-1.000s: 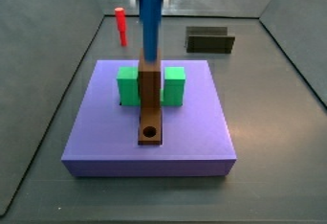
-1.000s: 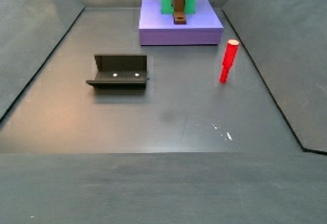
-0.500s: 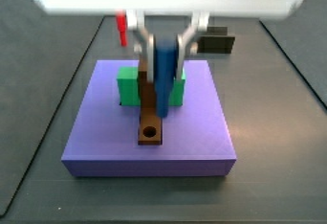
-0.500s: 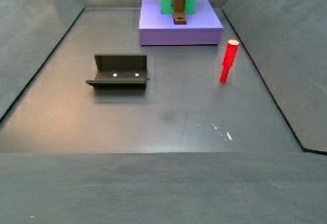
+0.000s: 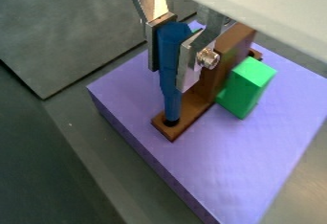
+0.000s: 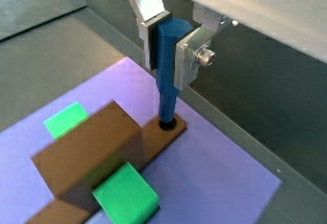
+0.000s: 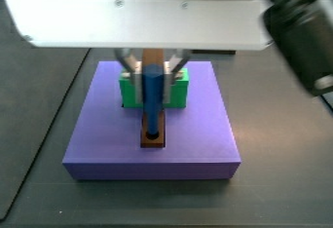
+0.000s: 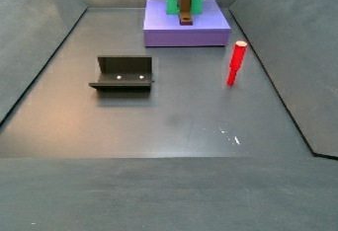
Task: Pick up the blue object. Move up. Move to above the board. Insert the blue object.
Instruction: Insert the blue object.
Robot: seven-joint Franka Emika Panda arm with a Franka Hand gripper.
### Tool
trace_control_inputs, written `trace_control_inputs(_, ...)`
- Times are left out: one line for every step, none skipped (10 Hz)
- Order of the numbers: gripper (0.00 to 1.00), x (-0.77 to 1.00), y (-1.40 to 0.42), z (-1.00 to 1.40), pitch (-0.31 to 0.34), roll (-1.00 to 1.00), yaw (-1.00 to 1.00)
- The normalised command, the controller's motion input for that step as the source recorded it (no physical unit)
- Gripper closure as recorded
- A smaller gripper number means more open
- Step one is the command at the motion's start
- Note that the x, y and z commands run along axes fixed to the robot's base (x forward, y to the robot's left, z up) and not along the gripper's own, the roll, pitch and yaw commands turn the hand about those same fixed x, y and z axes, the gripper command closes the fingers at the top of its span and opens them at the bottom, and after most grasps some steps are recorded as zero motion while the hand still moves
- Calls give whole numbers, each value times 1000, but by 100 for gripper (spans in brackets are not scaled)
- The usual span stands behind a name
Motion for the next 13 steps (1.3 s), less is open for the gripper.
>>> trace_control_inputs(100,-77,0,-137,-30,-1,0)
trace_control_inputs(100,94,-57,-163,-19,-69,0)
trace_control_inputs(100,83,-37,-154,-14,-53,0)
trace_control_inputs(100,57,-34,-97,0,-16,17)
trace_control_inputs(100,0,0,-140,0,0,11)
trace_control_inputs(100,0,0,-140,0,0,46)
trace_control_inputs(100,160,0,-83,0,23,97)
trace_control_inputs(100,283,0,-86,0,19,100)
trace_control_inputs(100,97,0,-143,0,41,83)
trace_control_inputs(100,17,0,-169,0,46,51)
trace_control_inputs(100,0,0,-177,0,40,0)
trace_control_inputs(100,-37,0,-237,0,21,0)
trace_control_inputs(100,-26,0,-366,0,6,0)
